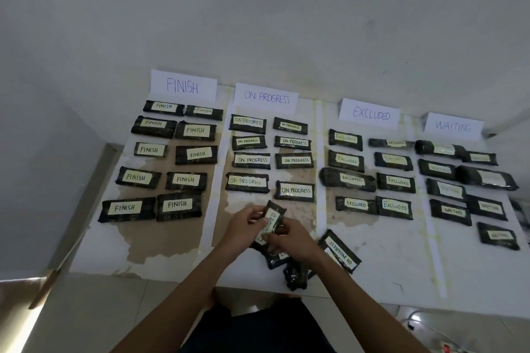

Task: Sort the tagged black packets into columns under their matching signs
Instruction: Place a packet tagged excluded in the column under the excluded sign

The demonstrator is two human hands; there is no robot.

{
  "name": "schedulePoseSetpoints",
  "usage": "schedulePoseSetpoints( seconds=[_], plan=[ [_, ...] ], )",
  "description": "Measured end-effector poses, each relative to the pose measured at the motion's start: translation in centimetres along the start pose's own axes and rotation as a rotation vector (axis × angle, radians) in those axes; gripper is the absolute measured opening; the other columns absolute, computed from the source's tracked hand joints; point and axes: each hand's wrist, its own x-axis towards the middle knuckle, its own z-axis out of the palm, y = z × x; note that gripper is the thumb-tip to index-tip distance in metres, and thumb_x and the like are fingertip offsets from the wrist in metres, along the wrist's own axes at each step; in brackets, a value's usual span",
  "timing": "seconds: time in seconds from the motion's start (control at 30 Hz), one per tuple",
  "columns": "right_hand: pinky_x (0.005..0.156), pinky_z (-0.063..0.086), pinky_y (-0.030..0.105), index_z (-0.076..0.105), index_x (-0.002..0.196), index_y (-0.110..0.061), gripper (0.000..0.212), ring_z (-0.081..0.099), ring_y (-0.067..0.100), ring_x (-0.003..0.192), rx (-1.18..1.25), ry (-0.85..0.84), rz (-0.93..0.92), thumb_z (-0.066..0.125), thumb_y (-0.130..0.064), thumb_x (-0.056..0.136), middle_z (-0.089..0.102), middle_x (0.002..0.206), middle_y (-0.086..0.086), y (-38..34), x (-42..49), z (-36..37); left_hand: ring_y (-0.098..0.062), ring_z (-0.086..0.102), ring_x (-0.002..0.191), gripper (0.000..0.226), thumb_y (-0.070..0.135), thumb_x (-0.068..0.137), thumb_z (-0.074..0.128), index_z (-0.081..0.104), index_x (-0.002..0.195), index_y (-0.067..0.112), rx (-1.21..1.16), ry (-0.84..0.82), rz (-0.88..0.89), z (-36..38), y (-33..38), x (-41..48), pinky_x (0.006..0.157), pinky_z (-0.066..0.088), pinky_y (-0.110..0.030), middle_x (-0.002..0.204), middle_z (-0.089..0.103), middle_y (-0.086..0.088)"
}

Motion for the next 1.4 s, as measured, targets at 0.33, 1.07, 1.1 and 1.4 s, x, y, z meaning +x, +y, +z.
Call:
schedulePoseSetpoints(
  seconds=[0.33, 1.07, 1.1, 1.4],
  plan=[
    [0.08, 0.053, 0.031, 0.037, 0.132, -0.021, 0.07, 0.054, 0.014, 0.1, -0.233, 0.355, -0.15, 0.073, -0.017, 0.073, 0.043, 0.117, -0.003, 3.1, -1.5, -7.5, -0.014, 0.056, 0.103, 0.038, 0.002, 0.091, 0.048, 0.056, 0.124, 0.019, 0.261, -0.146, 0.069, 5.4, 0.7, 1.2, 0.075, 0.046, -0.017, 0.118, 0.06, -0.002],
    [0.086, 0.04, 0.026, 0.056, 0.126, -0.009, 0.053, 0.053, 0.03, 0.101, -0.586, 0.359, -0.124, 0.074, -0.011, 0.075, 0.05, 0.113, 0.016, 12.9, 1.5, -24.1, -0.017, 0.057, 0.089, 0.029, -0.001, 0.079, 0.066, 0.06, 0.106, 0.008, 0.321, 0.228, 0.05, 23.7, 1.5, 8.9, 0.077, 0.046, -0.025, 0.1, 0.063, -0.01],
    [0.086, 0.039, 0.025, 0.056, 0.126, -0.009, 0.054, 0.053, 0.03, 0.101, -0.596, 0.355, -0.13, 0.074, -0.011, 0.076, 0.049, 0.113, 0.016, 12.8, 1.8, -24.2, -0.017, 0.058, 0.09, 0.03, -0.001, 0.079, 0.066, 0.06, 0.107, 0.008, 0.318, 0.232, 0.049, 23.5, 1.4, 9.2, 0.079, 0.048, -0.026, 0.101, 0.063, -0.009],
    [0.086, 0.048, 0.037, 0.047, 0.13, -0.009, 0.059, 0.054, 0.033, 0.101, -0.676, 0.36, -0.215, 0.071, -0.012, 0.076, 0.044, 0.123, 0.016, 12.0, 1.6, -23.4, -0.017, 0.054, 0.091, 0.026, -0.002, 0.083, 0.057, 0.06, 0.108, 0.005, 0.433, 0.129, 0.156, 21.6, 1.7, 8.3, 0.08, 0.043, -0.024, 0.105, 0.057, -0.011]
  ],
)
